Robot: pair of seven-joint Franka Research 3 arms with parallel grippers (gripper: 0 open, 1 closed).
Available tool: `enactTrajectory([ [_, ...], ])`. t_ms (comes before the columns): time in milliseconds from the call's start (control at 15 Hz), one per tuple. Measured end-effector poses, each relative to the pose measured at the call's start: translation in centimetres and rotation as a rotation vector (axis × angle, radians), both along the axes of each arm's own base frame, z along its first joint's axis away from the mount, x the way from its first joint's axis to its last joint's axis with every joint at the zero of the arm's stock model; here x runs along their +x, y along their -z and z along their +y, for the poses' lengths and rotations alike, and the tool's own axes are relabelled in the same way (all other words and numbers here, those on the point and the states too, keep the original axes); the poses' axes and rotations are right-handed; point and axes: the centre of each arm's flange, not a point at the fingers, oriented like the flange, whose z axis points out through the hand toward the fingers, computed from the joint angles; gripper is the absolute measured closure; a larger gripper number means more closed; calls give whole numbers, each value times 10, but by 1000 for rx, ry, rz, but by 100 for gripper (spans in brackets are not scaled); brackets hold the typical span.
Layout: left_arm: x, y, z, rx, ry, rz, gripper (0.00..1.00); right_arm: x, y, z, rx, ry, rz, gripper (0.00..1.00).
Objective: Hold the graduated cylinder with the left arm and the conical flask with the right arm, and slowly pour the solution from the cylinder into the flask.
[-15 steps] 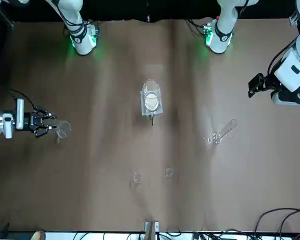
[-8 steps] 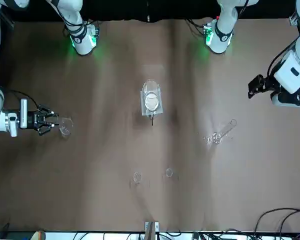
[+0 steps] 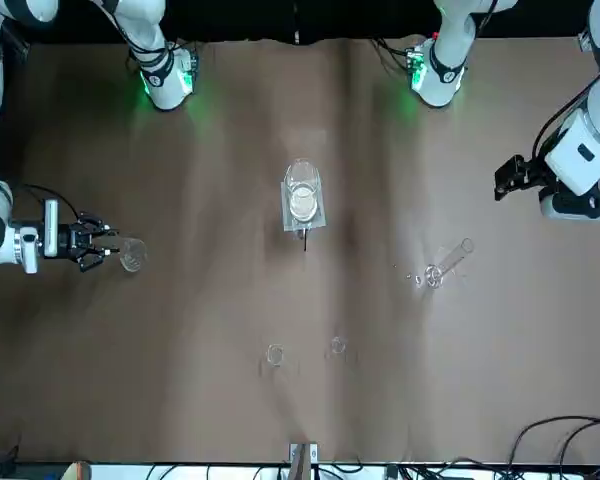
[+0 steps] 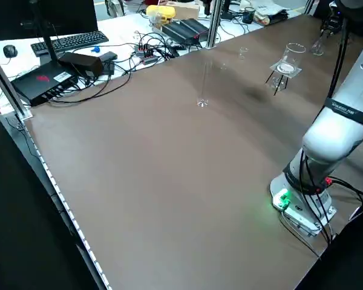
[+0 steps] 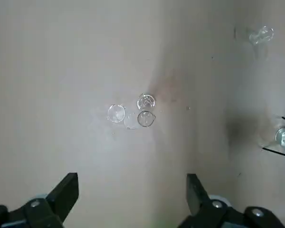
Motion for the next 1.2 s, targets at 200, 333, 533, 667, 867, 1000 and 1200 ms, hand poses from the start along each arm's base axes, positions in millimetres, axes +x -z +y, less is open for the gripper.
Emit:
enactTrajectory([
  [200, 0, 0, 0, 0, 0, 0, 0, -1, 9, -10, -17, 13, -20, 61],
  [333, 0, 0, 0, 0, 0, 0, 0, -2, 9, -11, -17, 14, -22, 61],
  [533, 0, 0, 0, 0, 0, 0, 0, -2, 9, -11, -16, 14, -22, 61],
  [667, 0, 0, 1, 0, -3, 0, 0, -3, 9, -11, -13, 14, -17, 60],
  [867, 1, 0, 5, 0, -10, -1, 0, -4, 9, -9, -3, 17, 10, 43],
  [1000, 1, 0, 7, 0, -12, -2, 0, -5, 7, -10, 6, 20, 23, 25],
  [1200, 1, -1, 7, 0, -12, -2, 0, 0, -6, -25, 1, 44, 21, 0],
])
